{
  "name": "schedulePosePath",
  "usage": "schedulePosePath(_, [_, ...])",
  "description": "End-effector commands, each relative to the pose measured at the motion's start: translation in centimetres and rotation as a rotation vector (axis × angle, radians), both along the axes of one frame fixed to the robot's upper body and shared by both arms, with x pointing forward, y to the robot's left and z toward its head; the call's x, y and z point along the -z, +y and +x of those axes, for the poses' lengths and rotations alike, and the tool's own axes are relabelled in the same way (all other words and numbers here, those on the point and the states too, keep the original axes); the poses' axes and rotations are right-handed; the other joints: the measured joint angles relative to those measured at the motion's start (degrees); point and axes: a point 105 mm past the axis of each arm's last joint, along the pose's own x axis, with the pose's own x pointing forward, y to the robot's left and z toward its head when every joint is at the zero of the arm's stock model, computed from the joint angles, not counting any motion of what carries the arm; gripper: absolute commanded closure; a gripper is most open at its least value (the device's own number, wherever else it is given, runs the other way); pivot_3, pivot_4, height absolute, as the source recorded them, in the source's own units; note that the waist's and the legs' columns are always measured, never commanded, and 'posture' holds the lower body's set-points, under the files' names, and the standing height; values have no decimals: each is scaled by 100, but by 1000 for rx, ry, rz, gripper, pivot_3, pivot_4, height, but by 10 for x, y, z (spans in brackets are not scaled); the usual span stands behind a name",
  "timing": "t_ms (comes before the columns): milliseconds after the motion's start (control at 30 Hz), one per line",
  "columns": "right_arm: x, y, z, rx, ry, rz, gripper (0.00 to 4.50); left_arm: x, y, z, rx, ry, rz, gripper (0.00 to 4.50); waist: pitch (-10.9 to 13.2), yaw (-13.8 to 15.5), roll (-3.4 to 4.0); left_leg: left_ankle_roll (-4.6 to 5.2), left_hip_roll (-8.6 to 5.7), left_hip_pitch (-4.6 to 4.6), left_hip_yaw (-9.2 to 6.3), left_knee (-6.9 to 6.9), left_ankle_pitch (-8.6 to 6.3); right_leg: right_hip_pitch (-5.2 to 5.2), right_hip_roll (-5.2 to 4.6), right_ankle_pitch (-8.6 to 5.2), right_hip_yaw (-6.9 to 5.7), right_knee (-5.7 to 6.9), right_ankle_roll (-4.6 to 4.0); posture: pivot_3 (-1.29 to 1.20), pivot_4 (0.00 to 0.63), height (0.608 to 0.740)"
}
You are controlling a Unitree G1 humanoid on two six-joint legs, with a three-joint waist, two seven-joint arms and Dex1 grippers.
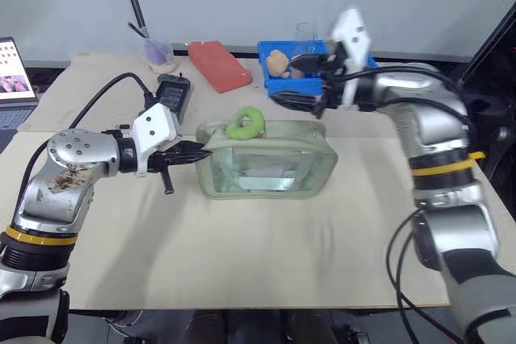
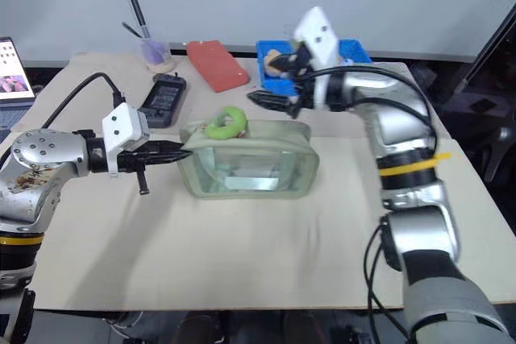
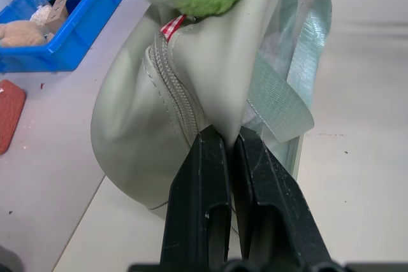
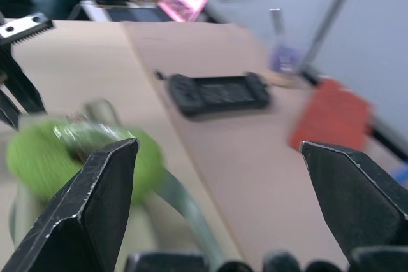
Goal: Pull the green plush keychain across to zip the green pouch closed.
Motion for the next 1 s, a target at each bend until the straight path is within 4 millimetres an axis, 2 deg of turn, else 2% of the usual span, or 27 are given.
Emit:
schedulePosePath(33, [1, 11, 0, -9, 11, -20, 19, -7, -1, -1, 11, -35, 14, 4500, 0, 37, 0, 0, -2, -5, 0, 0, 0, -1, -2, 0, 0, -3, 1, 0, 150, 740])
schedulePosePath(133, [21, 18, 1, -24, 47, -67, 19, -6, -1, -2, 7, -35, 16, 4500, 0, 29, 0, 0, -1, -5, 1, 1, 0, -2, -2, 1, 0, -3, 1, 0, 150, 740])
schedulePosePath(267, [29, 18, -1, -44, 93, -85, 19, -5, 1, -3, -2, -33, 21, 4500, 0, 30, 1, 0, -1, -4, -2, 1, 0, -5, -1, 1, -4, 3, 0, 0, 150, 740])
schedulePosePath(433, [28, 19, -5, -71, 94, -79, 1484, -4, 3, -3, -8, -31, 23, 4500, -1, 27, 1, -1, 0, -2, -1, 1, 0, -5, -1, 1, -4, 3, 0, 0, 150, 740])
schedulePosePath(700, [23, 14, -11, -96, 93, -60, 4293, -4, 2, -1, -7, -35, 26, 4500, -1, 28, 1, -1, 0, -2, -1, 1, 0, -4, -1, 1, -4, 3, 0, 0, 150, 740])
schedulePosePath(733, [20, 12, -11, -92, 92, -49, 4480, -4, 2, 0, -6, -34, 26, 4500, -1, 28, 1, -1, 0, -2, -1, 1, 0, -5, -1, 1, -4, 3, 0, 0, 150, 740])
schedulePosePath(867, [5, -3, -9, -33, 58, -18, 4480, -3, 2, 1, -4, -32, 28, 4500, -1, 36, 1, -1, 0, -2, -1, 1, 0, -4, -1, 1, -4, 3, 0, 0, 150, 740])
schedulePosePath(1000, [-14, -30, -8, 58, -20, -4, 4480, -4, 4, 3, -10, -38, 31, 4500, -1, 36, 1, -1, -1, -4, -1, 1, 0, -5, -2, 1, -4, 1, 0, 0, 150, 740])
